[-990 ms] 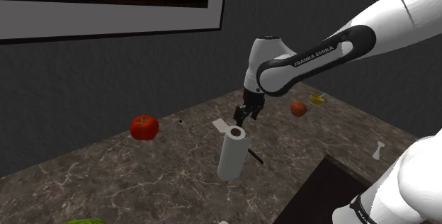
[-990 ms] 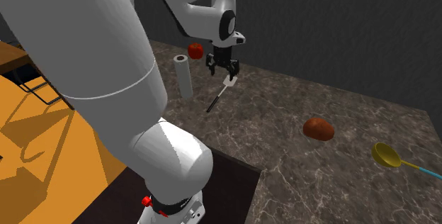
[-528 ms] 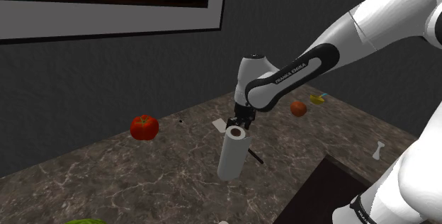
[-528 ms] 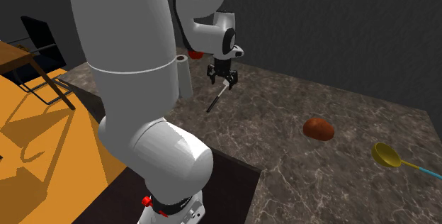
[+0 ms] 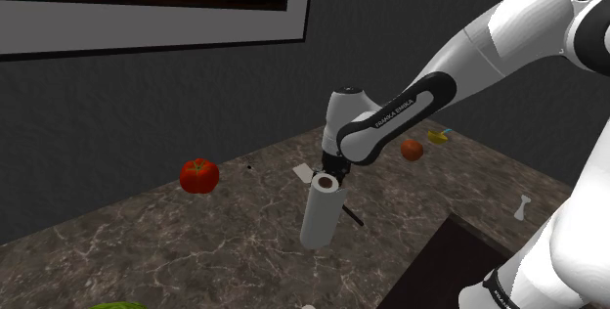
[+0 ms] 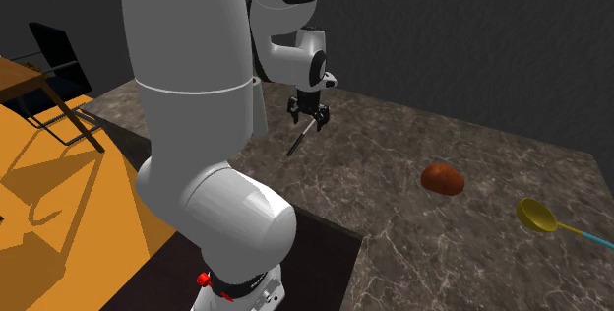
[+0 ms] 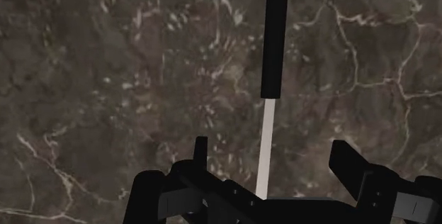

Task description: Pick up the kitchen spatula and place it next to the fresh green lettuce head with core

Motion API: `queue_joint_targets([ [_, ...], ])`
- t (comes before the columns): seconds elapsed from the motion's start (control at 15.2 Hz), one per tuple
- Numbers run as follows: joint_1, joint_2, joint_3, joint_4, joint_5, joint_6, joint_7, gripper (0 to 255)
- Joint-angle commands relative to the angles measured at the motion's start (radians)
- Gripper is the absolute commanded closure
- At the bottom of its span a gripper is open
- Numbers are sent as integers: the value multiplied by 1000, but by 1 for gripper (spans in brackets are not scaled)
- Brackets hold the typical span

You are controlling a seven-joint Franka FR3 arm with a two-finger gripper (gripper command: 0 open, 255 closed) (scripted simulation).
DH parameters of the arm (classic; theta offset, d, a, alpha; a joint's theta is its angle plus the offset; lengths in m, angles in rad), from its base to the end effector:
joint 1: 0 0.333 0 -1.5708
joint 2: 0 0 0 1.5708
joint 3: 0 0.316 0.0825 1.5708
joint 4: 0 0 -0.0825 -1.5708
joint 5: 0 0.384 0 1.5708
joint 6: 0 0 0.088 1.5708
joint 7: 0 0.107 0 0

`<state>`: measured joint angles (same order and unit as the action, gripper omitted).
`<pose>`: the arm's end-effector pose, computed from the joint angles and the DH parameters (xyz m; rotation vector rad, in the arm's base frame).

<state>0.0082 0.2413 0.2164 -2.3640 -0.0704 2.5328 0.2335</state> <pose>0.4900 0.1154 0.2220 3.1370 0.0719 -0.1048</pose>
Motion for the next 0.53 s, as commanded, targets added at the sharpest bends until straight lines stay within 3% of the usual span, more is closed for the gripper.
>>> queue_joint_targets([
  [0.0,0,1,0,0,-1,1,0,0],
  [0.2,0,1,0,0,-1,1,0,0],
  [0.26,0,1,0,0,-1,1,0,255],
  [0.46,0,1,0,0,-1,1,0,255],
])
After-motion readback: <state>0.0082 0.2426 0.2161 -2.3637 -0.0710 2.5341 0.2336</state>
